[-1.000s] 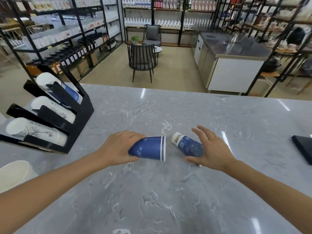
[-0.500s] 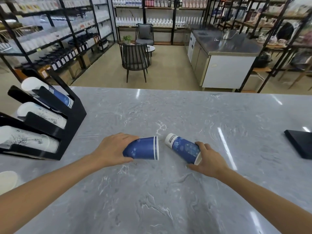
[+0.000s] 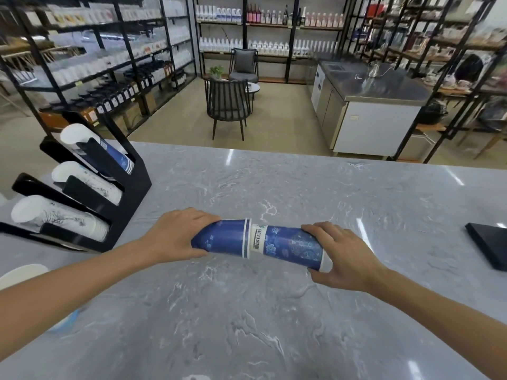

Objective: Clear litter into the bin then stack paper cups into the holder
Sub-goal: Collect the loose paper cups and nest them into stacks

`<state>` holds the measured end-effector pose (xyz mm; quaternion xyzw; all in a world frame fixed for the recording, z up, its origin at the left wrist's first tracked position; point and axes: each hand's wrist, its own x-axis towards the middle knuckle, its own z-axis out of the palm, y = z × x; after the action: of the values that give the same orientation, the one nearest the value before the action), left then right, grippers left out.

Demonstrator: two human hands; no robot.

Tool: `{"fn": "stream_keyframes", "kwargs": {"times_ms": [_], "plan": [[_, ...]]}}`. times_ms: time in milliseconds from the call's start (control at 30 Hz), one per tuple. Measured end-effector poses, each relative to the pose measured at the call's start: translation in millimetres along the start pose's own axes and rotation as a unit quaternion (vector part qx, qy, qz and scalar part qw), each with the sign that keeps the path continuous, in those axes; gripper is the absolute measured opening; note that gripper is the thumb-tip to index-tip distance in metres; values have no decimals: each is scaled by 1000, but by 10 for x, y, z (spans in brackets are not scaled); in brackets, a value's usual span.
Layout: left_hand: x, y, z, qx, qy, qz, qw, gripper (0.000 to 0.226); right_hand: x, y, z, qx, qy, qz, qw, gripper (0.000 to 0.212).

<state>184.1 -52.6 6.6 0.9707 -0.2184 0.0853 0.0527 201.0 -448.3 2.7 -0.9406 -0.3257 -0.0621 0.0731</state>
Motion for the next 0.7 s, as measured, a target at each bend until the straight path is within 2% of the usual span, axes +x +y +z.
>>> {"fn": "stream_keyframes", "kwargs": {"times_ms": [167,367,533,700], "plan": [[-77,132,-92,13,41,43,998,74,112,-233,-59,-10,11,-53,999,85],[-208,250,-152,1,66,49,997,71,239,-523,-37,-13,36,-97,995,89],[-332,337,-209,-9,90,54,994,71,329,-768,-42,17,60,-119,991,101],[-512,369,-258,-1,110,46,993,70,448,-987,-49,23,74,-155,985,101]]}}
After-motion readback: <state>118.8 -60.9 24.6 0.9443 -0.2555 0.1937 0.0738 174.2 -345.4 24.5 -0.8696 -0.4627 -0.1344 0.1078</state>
